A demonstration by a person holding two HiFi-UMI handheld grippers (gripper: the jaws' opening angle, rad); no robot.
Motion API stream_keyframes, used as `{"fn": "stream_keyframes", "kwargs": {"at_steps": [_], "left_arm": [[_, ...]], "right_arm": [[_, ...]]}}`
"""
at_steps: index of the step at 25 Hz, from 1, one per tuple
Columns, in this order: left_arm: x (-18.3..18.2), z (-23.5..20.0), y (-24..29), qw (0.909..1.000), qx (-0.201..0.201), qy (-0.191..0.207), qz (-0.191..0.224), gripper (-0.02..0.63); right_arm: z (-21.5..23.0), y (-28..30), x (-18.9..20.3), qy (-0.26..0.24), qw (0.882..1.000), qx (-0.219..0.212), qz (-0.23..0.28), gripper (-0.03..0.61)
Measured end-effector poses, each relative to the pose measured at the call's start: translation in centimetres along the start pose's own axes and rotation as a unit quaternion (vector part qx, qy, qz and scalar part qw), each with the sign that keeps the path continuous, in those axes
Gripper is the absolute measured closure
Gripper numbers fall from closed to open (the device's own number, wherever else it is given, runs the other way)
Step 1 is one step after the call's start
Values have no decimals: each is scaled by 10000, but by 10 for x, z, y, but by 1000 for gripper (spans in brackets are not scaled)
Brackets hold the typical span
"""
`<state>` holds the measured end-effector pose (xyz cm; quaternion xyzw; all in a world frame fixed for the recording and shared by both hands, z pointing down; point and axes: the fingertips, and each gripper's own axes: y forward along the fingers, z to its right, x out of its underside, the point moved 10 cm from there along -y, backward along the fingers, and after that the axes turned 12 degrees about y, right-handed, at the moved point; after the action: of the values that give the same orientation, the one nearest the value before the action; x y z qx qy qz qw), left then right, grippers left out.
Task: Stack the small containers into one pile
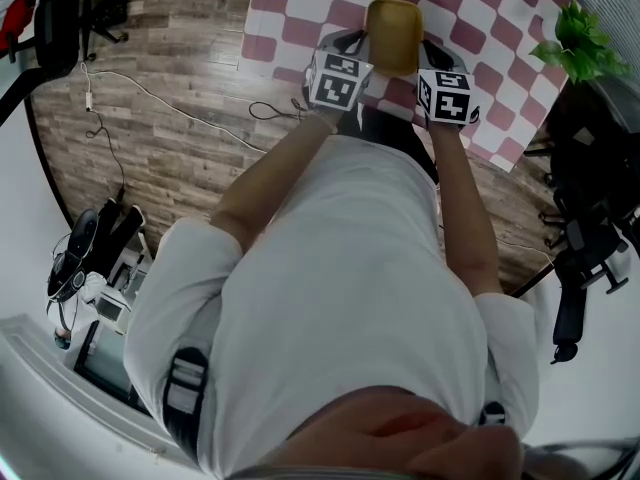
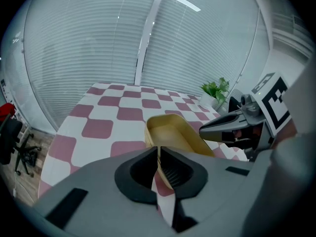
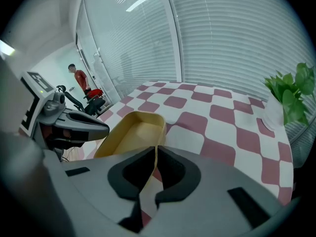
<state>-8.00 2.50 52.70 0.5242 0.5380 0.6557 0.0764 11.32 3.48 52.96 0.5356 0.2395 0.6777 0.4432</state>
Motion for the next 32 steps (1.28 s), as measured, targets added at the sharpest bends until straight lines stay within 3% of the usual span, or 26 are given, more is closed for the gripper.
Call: {"fn": "stream_keyframes", "kwargs": {"at_steps": [6,15,23,32], "left_arm": [[-19,1,-22,9996,-16,102,269,568],[-65,9,-78,9927,138,152,1187,569],[-118,26,-144,9710,418,408,2316,569],[-158,57,-212,9416,577,929,3184,569]], "right_arm": [[-3,-24,-15,-18,9993,-22,365,537],[-26,-86,-66,-383,9898,-339,1332,537],[-58,-166,-107,-670,9664,-781,2354,537],[-93,-247,-125,-1027,9406,-1243,2989,537]]}}
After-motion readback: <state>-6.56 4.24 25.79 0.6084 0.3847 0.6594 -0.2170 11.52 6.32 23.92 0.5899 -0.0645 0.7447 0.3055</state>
